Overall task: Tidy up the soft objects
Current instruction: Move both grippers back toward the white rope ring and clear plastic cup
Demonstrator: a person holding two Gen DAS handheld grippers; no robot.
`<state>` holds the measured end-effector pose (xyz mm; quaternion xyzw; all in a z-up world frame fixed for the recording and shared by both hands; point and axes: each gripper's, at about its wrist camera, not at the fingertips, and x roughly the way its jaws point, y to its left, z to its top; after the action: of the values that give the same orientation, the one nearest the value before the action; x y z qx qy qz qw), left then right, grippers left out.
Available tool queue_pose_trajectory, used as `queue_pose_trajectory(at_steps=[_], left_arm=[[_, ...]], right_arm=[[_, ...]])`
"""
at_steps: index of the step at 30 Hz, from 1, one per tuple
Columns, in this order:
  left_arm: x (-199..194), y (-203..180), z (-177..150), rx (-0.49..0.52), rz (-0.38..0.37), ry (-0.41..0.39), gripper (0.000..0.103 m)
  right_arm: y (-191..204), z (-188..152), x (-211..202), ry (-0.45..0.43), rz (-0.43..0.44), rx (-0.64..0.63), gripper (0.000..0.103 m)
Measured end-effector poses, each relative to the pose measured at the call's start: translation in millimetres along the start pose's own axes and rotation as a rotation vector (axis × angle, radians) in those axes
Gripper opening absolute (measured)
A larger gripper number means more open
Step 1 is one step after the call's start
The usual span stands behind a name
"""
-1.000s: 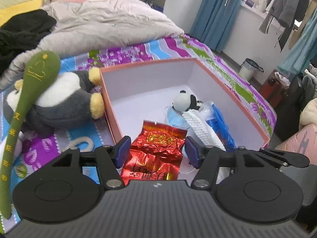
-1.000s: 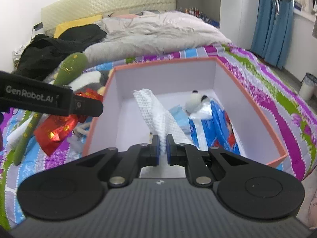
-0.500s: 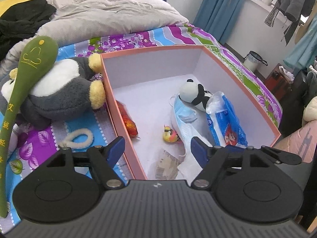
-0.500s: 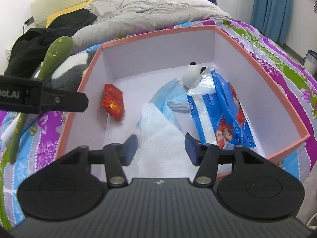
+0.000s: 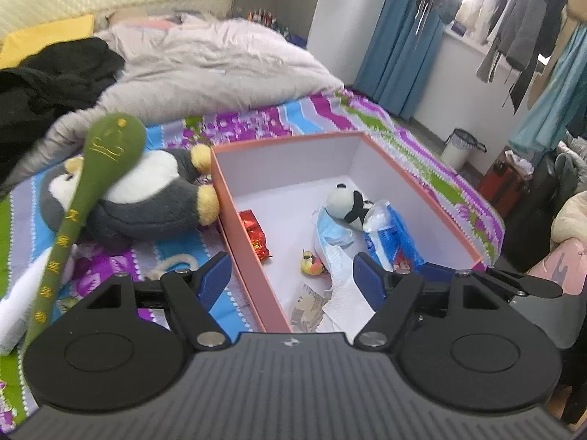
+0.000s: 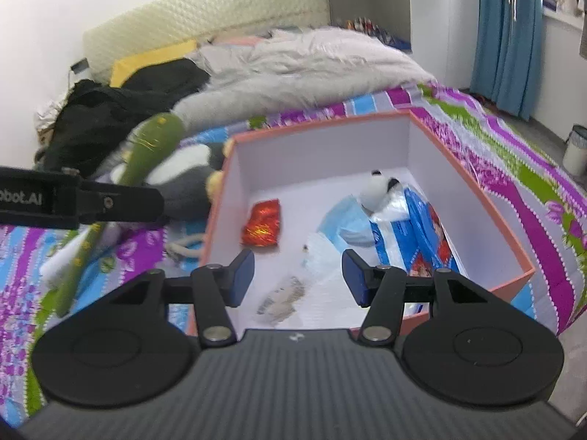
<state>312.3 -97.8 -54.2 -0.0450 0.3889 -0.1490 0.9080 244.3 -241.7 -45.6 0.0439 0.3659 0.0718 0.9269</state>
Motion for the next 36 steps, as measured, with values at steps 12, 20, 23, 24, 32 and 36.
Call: queue_pose_trajectory(at_steps=[12, 20, 23, 24, 32, 36], left_arm=[[-92.3, 12.5, -32.0, -0.006, 0.032, -0.106, 0.077], [-137.5, 26.4, -57.0, -0.030, 0.067, -0.155, 0.077], [-150.0, 34.0, -67.7, -0.048, 0.077, -0.164, 0.077], [-154.0, 36.4, -71.7, -0.055, 0.080, -0.166, 0.077], [-179.8, 51.2, -98.6, -0.084, 0.103, -0.167, 0.077], [-184.1, 55.0, -113.7, -0.095, 0.109, -0.153, 0.078]], right_arm=[[39.2, -8.4, -62.9, -0.095, 0.054, -0.043, 0.056], [57.6, -19.0, -88.2, -0.133, 0.088, -0.057, 0.056], [65.1, -24.6, -95.6, -0.139, 0.099, -0.062, 0.056], [67.8, -26.6, -97.3, -0.139, 0.103, -0.065, 0.056], [91.4, -46.1, -107.0, -0.133, 0.127, -0.100, 0.056], [100.0, -57.4, -109.6, -0.119, 0.134, -0.115, 0.056]])
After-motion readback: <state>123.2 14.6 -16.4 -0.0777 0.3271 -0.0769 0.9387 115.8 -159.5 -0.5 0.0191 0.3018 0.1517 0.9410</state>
